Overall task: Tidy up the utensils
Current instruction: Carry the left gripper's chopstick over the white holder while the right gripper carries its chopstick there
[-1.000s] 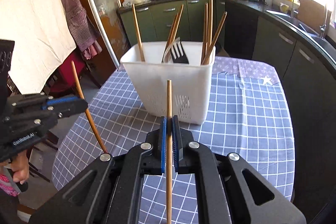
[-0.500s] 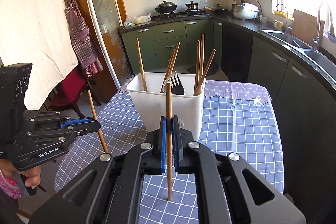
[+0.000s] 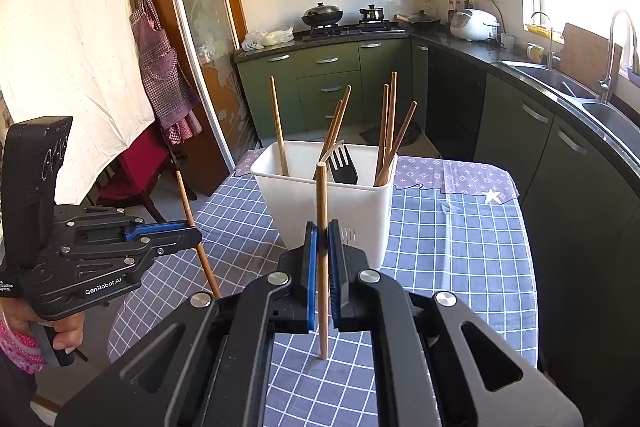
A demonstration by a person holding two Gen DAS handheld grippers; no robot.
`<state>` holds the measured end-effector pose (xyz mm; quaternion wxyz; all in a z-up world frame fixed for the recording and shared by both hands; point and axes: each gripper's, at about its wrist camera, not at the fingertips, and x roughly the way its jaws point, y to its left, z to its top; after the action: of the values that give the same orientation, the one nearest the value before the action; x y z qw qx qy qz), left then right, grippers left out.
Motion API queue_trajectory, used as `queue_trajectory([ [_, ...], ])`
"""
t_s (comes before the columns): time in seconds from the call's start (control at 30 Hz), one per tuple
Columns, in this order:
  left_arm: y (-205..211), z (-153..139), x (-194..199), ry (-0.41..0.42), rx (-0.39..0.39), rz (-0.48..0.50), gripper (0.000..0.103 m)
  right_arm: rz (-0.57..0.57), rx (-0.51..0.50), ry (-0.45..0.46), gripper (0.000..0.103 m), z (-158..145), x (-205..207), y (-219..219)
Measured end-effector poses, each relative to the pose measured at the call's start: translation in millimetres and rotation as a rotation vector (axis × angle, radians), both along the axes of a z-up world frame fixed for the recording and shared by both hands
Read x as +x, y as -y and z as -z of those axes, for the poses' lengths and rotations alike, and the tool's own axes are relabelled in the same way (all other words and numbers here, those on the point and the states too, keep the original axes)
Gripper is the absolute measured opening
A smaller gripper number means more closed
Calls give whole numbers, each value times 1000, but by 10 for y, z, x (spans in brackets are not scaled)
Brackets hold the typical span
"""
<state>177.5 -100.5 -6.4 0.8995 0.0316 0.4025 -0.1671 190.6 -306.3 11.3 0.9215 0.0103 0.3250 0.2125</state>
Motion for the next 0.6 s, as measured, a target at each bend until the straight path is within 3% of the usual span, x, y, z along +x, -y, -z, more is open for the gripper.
queue_trajectory([
  [0.6, 9, -349, 9, 54, -1, 7, 6, -32, 5, 26, 6, -283, -41, 10],
])
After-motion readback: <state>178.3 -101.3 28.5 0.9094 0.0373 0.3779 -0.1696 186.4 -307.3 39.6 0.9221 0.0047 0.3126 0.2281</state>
